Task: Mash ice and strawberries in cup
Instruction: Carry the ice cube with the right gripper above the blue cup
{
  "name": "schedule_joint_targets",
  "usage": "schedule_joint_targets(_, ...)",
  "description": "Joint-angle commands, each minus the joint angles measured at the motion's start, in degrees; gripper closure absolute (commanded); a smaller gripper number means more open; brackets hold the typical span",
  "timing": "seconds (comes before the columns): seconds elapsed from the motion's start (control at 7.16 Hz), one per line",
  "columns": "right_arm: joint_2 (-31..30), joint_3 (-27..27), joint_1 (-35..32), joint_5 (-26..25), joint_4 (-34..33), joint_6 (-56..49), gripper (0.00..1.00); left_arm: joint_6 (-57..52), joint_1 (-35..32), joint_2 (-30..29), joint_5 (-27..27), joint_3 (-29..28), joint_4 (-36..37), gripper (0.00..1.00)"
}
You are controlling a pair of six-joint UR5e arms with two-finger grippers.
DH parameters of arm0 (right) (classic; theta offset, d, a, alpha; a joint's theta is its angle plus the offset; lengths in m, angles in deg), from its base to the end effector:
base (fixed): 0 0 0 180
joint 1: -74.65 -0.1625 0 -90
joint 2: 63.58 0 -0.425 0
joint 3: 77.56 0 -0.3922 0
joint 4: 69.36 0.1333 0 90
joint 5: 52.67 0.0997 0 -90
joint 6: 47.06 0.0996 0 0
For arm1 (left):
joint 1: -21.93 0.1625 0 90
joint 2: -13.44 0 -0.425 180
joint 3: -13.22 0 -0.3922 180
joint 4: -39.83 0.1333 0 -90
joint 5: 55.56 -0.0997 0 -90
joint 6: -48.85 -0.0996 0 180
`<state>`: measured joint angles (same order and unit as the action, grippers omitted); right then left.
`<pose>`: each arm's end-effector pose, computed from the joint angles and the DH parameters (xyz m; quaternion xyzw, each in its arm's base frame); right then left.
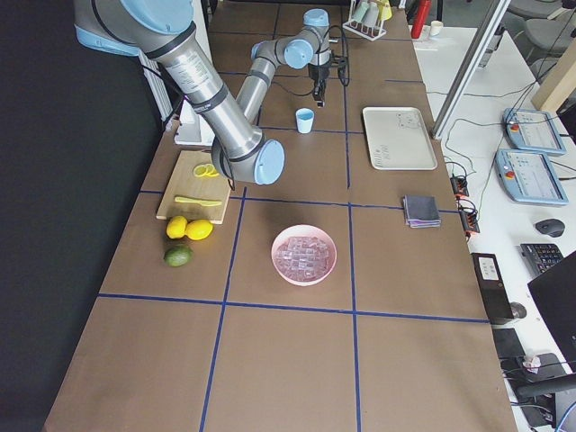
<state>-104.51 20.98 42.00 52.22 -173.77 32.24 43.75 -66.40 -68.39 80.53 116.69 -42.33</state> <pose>-0.5058 -0.4520 0.1117 0.0229 -0.3837 0.1287 0.9142 -0.0491 -0.4283 0.6204 -0.0087 0.3918 0.0457 0.9189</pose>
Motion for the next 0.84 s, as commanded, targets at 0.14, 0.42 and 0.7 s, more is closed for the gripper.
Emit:
schedule_joint_targets(0.14,2.61,-6.34,5.31,-3.9,3.07,2.88,0.9,0.01,0.0,0.0,1.99,-0.55,0.07,0.0)
schedule_joint_targets(0.42,2.0,-6.61,6.37,-3.9,2.98,2.79,0.69,0.01,0.0,0.0,1.99,-0.9,0.07,0.0)
schedule_joint_targets(0.7,1.91,-6.69,6.81,-3.9,2.98,2.79,0.02,0.01,0.0,0.0,1.99,-0.99,-0.02,0.0)
